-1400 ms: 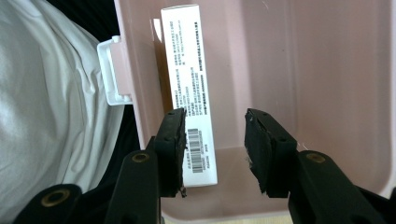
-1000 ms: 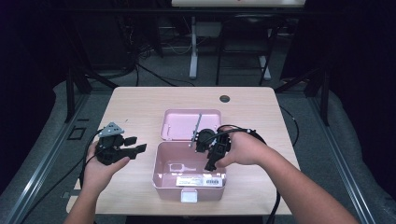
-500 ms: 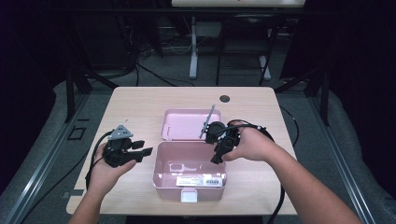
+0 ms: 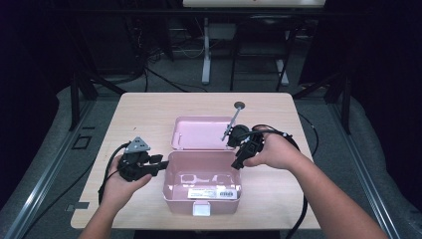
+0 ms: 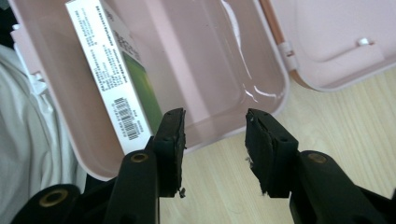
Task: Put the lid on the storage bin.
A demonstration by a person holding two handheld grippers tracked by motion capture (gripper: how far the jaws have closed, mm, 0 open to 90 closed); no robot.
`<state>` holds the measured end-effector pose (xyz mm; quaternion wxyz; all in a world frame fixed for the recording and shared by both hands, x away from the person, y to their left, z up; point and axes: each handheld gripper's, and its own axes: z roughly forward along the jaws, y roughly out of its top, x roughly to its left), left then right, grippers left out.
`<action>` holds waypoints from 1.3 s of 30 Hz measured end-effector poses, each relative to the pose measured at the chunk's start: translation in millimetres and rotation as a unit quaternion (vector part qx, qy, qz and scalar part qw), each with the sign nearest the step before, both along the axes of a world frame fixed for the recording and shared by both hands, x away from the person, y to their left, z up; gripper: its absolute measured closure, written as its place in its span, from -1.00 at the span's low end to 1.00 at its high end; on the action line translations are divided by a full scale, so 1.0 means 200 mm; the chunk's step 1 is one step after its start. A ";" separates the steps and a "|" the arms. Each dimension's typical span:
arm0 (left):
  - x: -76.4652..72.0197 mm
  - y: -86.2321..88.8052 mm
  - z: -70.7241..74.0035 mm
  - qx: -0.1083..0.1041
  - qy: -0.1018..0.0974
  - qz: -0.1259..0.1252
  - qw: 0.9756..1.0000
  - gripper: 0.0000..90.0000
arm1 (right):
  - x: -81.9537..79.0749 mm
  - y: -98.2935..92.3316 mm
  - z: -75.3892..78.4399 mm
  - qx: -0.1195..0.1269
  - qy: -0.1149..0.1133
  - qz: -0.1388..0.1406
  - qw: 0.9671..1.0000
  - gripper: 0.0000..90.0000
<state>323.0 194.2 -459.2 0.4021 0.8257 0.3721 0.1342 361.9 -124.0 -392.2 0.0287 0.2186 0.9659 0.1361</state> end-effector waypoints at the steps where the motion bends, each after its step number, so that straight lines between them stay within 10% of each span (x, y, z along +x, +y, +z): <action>1: 0.00 0.00 0.00 0.000 0.000 0.000 1.000 0.47 | 0.00 -0.01 0.00 0.001 0.000 -0.004 1.000 0.28; 24: -0.01 -0.03 -0.02 0.003 0.006 -0.009 1.000 0.75 | 0.16 -0.14 -0.07 0.016 -0.014 -0.106 0.994 0.30; 39: -0.01 -0.03 -0.03 -0.002 0.006 -0.006 1.000 0.75 | 0.27 -0.15 -0.14 0.065 -0.037 -0.212 0.974 0.30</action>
